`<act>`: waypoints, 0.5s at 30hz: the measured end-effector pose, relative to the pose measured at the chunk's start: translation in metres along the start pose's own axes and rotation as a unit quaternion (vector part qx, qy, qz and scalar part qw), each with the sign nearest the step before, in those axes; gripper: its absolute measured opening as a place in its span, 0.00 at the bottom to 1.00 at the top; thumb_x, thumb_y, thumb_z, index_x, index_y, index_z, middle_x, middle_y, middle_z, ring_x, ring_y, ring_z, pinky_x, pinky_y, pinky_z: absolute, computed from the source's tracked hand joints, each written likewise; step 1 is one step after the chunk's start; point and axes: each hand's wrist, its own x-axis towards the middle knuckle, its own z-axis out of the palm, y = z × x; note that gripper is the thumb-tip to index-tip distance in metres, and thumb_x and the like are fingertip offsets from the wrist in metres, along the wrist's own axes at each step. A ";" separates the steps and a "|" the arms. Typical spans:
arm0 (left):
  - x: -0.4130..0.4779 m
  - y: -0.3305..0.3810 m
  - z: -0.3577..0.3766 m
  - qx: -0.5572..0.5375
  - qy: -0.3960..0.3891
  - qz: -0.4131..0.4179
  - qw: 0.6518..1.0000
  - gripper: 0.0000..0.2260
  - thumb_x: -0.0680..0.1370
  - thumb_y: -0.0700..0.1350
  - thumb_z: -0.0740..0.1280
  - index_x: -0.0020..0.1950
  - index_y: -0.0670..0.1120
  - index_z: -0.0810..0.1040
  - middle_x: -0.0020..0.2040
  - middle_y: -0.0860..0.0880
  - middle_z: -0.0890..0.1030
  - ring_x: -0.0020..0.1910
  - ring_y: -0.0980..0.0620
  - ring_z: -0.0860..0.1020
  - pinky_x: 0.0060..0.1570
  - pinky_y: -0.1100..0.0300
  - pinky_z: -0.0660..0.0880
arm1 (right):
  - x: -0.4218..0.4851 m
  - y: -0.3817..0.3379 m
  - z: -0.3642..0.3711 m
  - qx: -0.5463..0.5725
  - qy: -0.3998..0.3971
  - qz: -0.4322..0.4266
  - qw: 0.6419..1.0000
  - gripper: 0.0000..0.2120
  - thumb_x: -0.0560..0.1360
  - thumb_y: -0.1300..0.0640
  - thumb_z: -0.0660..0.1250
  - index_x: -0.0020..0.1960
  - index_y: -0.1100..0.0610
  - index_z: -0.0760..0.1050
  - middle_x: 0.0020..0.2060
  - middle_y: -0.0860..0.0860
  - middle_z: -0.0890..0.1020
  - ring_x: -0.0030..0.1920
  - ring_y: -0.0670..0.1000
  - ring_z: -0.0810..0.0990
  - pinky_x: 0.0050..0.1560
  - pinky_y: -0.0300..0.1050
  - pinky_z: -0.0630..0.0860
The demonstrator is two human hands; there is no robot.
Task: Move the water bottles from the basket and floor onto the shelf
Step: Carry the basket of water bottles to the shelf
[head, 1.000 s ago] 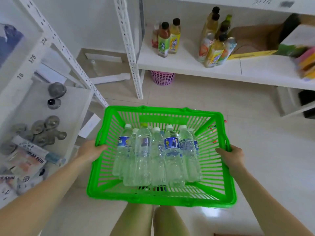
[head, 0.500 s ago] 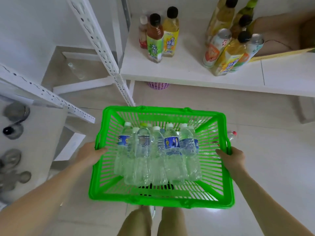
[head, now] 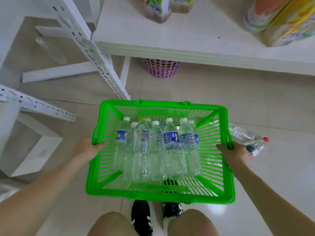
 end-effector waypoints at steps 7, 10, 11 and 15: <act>0.067 -0.007 0.044 0.043 0.024 0.000 0.999 0.14 0.75 0.52 0.71 0.52 0.42 0.83 0.49 0.39 0.84 0.47 0.41 0.81 0.39 0.55 0.70 | 0.035 0.009 0.049 -0.014 0.004 -0.010 1.000 0.16 0.71 0.52 0.75 0.42 0.66 0.79 0.34 0.66 0.81 0.32 0.57 0.77 0.37 0.54 0.79; 0.088 -0.007 0.052 0.034 0.036 0.003 0.999 0.13 0.75 0.51 0.72 0.52 0.42 0.83 0.49 0.39 0.84 0.46 0.41 0.82 0.43 0.52 0.74 | 0.045 0.012 0.060 -0.001 0.023 -0.007 1.000 0.16 0.70 0.52 0.75 0.41 0.67 0.78 0.33 0.66 0.80 0.31 0.58 0.76 0.37 0.56 0.79; 0.092 -0.005 0.053 0.028 0.047 0.005 0.999 0.12 0.75 0.50 0.72 0.51 0.42 0.83 0.48 0.39 0.84 0.44 0.42 0.81 0.43 0.52 0.75 | 0.048 0.012 0.062 0.006 0.031 -0.008 0.999 0.16 0.70 0.52 0.75 0.40 0.66 0.78 0.31 0.64 0.80 0.30 0.57 0.75 0.36 0.55 0.78; 0.101 -0.001 0.053 0.019 0.066 0.028 0.997 0.10 0.75 0.49 0.72 0.51 0.43 0.83 0.46 0.39 0.84 0.45 0.41 0.81 0.43 0.52 0.74 | 0.053 0.009 0.065 0.016 0.045 -0.009 0.999 0.16 0.70 0.51 0.75 0.39 0.65 0.78 0.32 0.65 0.80 0.30 0.55 0.74 0.35 0.54 0.77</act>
